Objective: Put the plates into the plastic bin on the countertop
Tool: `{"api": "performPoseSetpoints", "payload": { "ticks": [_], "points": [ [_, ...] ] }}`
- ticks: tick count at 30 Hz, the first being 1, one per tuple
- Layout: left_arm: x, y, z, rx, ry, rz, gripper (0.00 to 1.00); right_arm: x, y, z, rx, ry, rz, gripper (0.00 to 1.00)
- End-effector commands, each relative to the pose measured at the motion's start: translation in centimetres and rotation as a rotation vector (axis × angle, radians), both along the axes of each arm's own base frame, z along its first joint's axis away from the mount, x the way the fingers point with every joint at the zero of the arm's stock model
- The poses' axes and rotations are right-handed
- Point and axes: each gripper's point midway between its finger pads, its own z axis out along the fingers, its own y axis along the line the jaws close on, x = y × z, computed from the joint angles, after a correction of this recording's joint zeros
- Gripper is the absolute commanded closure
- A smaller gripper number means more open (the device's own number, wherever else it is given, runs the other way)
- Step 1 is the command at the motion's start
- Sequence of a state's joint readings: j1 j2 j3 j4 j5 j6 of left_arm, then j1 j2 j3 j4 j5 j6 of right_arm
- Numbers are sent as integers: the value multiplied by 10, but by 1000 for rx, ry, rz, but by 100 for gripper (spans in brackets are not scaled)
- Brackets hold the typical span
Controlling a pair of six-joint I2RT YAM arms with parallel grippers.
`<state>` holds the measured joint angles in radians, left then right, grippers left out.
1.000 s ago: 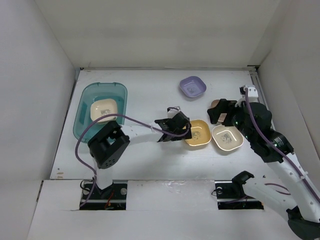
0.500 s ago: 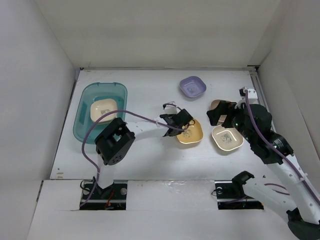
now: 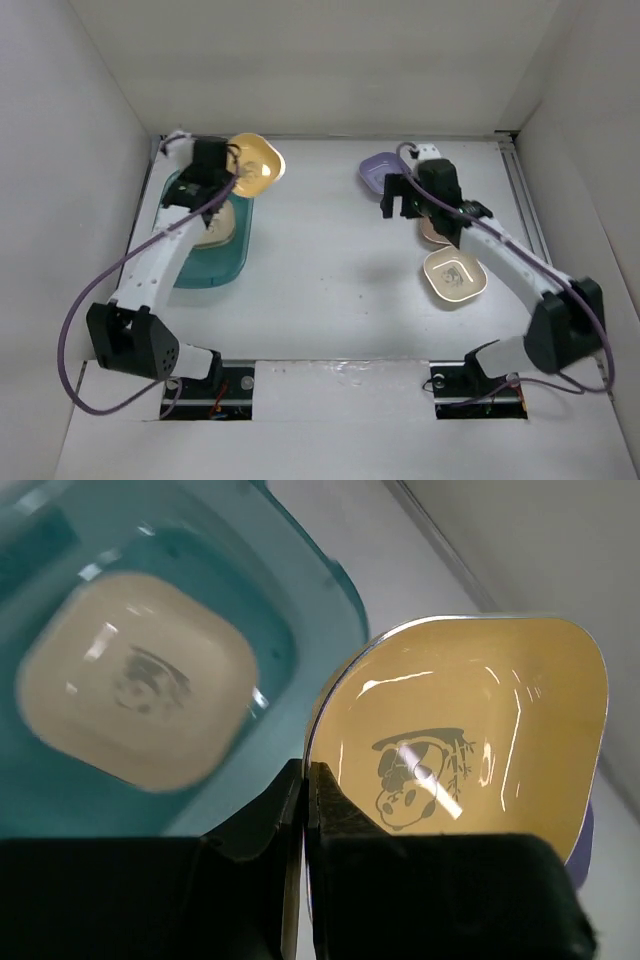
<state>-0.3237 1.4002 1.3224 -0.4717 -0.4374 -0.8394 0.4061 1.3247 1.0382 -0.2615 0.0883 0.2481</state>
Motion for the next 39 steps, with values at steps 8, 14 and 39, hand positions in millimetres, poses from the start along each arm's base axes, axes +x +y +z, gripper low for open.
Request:
{"api": "performPoseSetpoints", "payload": {
  "ticks": [8,14,39],
  "points": [
    [-12,137,-39,-118,65,231,100,146,41,-31,-272,13,140,2],
    [-13,141,-72,-163,110,278,100,187,41,-47,-381,-25,174,2],
    [-44,160,-96,-179,96,499,97,214,41,-94,-336,92,241,2]
  ]
}}
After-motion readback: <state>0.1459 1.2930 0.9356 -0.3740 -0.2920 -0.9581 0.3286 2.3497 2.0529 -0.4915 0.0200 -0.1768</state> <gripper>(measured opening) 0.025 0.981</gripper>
